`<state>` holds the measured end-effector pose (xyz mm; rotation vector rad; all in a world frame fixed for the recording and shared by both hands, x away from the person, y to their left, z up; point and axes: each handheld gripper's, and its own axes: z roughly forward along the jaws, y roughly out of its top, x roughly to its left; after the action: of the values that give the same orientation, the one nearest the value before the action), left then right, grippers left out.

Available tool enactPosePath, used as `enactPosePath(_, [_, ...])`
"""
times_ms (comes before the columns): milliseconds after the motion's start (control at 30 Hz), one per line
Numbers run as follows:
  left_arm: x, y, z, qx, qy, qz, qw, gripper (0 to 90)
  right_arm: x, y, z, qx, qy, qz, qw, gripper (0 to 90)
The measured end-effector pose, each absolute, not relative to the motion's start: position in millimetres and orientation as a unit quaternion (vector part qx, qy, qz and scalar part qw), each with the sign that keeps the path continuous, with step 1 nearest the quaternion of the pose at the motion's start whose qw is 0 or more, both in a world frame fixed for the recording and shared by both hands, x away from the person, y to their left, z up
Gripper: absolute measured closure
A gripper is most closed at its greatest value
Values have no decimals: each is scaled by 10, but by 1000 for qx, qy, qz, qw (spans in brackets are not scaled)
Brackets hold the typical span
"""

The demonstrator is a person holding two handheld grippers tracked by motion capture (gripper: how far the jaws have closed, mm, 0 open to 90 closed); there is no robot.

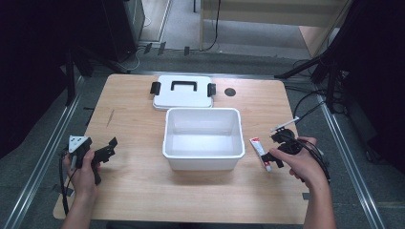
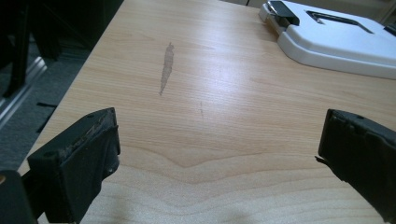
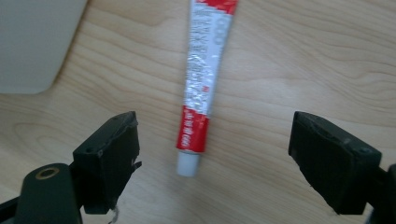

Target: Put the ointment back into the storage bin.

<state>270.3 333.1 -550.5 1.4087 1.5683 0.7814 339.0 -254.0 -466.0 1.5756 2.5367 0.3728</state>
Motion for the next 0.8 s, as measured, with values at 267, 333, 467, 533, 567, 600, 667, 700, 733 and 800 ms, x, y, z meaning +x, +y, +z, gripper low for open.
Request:
enactPosePath(267, [2699,3323,-5503,585,627,302,417,0,3581,-2352,-4847,533,844,52,35,411])
enactPosePath(333, [2700,3328,-5504,585,626,300,418,0,3634,-2354,-4907,540,840,46,23,452])
enactPosePath(467, [2701,3332,-5503,586,628,298,416,0,3670,-2344,-4957,548,836,33,19,520])
enactPosePath(533, [2703,3333,-5505,585,629,297,416,0,3701,-2319,-4984,570,821,36,-6,586])
enactPosePath(567, [2704,3335,-5506,586,630,296,415,0,3708,-2315,-4986,575,817,32,-7,597])
enactPosePath(600, [2706,3340,-5507,586,630,294,415,0,3715,-2319,-4993,576,817,31,-7,596])
enactPosePath(667, [2709,3350,-5510,581,634,290,420,0,3733,-2316,-5008,579,815,25,-3,627])
enactPosePath(700, [2707,3357,-5510,581,635,287,420,0,3740,-2309,-5017,583,812,21,-5,629])
enactPosePath(733, [2708,3360,-5511,580,636,287,421,0,3749,-2305,-5029,583,812,21,-7,637])
enactPosePath(800, [2706,3361,-5511,580,635,287,421,0,3758,-2293,-5042,579,815,14,-5,647])
